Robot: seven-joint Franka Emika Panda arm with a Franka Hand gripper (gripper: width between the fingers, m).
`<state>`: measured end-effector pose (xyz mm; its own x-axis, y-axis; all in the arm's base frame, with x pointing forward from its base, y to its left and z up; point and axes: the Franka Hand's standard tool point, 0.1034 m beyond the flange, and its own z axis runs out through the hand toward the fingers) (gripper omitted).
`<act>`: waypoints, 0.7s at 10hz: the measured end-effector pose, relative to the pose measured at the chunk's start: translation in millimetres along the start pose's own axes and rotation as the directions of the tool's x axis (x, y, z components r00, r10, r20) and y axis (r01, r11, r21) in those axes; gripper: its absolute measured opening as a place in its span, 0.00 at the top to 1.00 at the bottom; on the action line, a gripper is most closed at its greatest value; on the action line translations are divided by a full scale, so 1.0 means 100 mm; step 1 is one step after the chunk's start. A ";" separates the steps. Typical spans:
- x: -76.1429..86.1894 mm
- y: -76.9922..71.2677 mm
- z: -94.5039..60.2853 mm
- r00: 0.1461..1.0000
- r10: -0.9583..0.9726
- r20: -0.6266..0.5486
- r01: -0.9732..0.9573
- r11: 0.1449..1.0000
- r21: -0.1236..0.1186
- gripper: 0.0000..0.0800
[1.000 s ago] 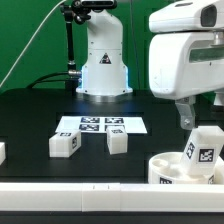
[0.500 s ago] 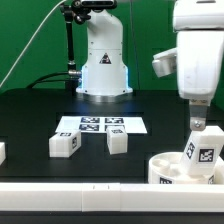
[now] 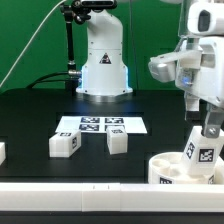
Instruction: Assemble stool
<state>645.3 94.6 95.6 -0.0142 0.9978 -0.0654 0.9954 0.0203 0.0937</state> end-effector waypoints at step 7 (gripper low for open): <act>-0.07 -0.03 0.07 0.999 0.040 0.002 -0.040 0.999 0.011 0.52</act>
Offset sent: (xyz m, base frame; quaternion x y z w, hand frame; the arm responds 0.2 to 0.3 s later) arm -0.0024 -0.0032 -0.0041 0.0037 0.0142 0.0137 0.9998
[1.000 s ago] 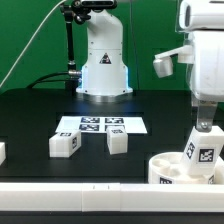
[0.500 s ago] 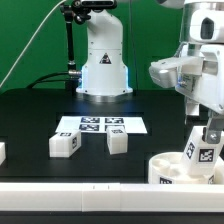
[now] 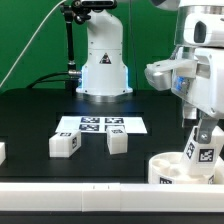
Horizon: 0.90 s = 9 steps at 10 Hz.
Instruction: Assemble stool
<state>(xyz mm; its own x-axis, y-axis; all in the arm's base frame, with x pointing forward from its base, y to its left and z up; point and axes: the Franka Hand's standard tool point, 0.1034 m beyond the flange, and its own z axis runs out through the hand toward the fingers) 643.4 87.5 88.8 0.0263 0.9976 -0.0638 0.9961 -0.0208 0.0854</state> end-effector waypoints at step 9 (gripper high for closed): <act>-0.02 -0.02 0.02 0.811 0.585 -0.005 -0.585 0.811 0.012 0.58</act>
Offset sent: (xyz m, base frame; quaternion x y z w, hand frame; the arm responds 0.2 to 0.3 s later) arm 0.0000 0.0000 0.0000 0.0000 0.0000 0.1938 0.9810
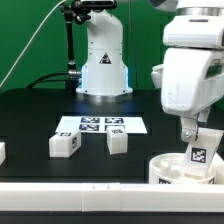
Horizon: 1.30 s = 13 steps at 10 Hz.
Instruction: Assemble stool
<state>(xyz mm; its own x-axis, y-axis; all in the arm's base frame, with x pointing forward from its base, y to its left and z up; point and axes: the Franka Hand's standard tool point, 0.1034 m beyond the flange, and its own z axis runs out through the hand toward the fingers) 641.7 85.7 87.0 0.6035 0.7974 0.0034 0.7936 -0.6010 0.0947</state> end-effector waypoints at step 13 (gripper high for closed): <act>0.06 -0.10 0.00 0.458 0.888 0.042 -0.888 0.454 0.076 0.58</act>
Offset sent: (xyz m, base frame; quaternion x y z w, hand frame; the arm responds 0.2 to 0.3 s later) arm -0.0102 -0.0051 -0.0018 0.0143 -0.0208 0.2801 0.9596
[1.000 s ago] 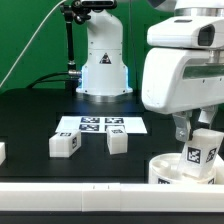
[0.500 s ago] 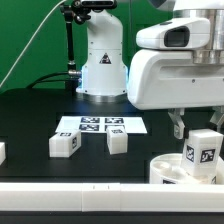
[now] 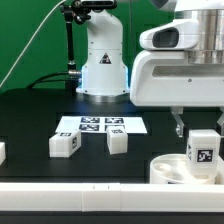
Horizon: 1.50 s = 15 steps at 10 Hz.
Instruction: Assemble stool
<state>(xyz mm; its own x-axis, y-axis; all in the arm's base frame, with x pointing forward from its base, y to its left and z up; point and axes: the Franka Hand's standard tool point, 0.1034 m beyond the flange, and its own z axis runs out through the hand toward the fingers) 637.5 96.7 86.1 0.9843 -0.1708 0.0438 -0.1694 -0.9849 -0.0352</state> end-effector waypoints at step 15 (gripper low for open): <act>-0.03 -0.13 0.02 0.223 0.966 0.126 -0.975 0.222 0.022 0.58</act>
Offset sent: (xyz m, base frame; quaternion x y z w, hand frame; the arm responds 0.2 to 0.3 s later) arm -0.0053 0.0089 -0.0068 -0.0085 0.0030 0.2979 0.9545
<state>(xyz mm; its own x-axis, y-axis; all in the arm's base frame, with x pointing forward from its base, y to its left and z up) 637.2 109.5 84.6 0.0625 -0.9866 -0.1505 -0.9960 -0.0520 -0.0729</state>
